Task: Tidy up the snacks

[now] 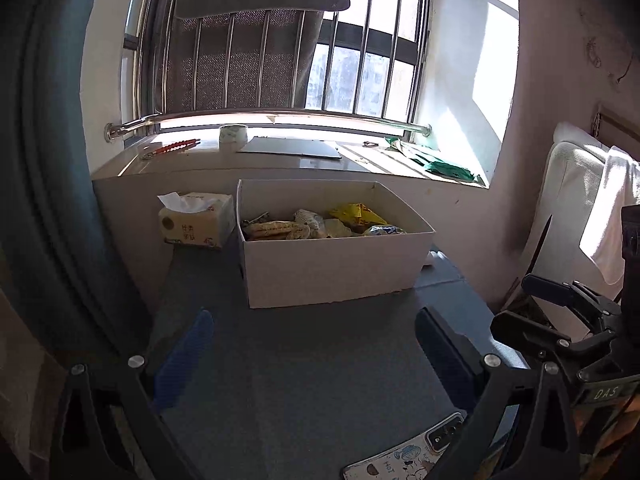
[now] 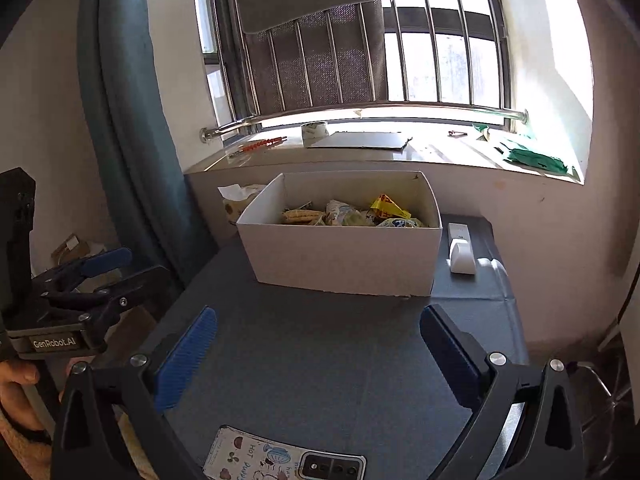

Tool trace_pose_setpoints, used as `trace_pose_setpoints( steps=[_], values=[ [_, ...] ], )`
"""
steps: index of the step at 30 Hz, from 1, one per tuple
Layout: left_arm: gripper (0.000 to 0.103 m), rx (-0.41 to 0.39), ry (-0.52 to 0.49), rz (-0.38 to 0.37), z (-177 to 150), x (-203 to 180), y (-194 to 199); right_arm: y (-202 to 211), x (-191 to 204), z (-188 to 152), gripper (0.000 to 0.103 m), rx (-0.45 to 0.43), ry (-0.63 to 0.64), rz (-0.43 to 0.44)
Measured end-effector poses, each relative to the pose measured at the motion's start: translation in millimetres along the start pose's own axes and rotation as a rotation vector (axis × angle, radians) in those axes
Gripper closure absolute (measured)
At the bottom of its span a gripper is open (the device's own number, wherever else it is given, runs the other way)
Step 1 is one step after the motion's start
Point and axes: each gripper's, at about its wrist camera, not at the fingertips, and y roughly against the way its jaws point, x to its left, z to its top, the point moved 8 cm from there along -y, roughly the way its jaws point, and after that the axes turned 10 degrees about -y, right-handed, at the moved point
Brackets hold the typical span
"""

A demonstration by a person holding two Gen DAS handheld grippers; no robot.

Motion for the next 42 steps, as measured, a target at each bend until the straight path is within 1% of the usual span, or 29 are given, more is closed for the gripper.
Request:
trace_pose_setpoints(
  steps=[4,6,8,16,19,30,36,42],
  values=[
    [0.000,-0.002,0.006,0.000,0,2,0,1,0,0,0.000,-0.004,-0.003,-0.003],
    [0.000,-0.001,-0.005,0.011,1,0,1,1,0,1,0.000,-0.009,0.002,-0.014],
    [0.000,-0.004,-0.016,0.017,2,-1,1,1,0,1,0.000,-0.009,0.000,-0.006],
    [0.000,0.008,-0.018,0.013,0,-3,-1,0,1,-1,0.000,0.001,0.005,-0.010],
    [0.000,0.011,-0.017,0.003,-1,-4,-1,1,2,-2,0.000,0.007,0.005,0.005],
    [0.000,0.023,-0.008,-0.013,-4,-4,-2,0,0,-3,0.000,0.014,-0.016,0.012],
    [0.000,0.031,-0.013,0.002,-4,-4,-3,0,0,-4,0.000,0.014,-0.017,0.007],
    [0.000,0.025,-0.023,-0.004,-2,-10,-1,5,0,-5,0.000,0.009,-0.022,0.013]
  ],
)
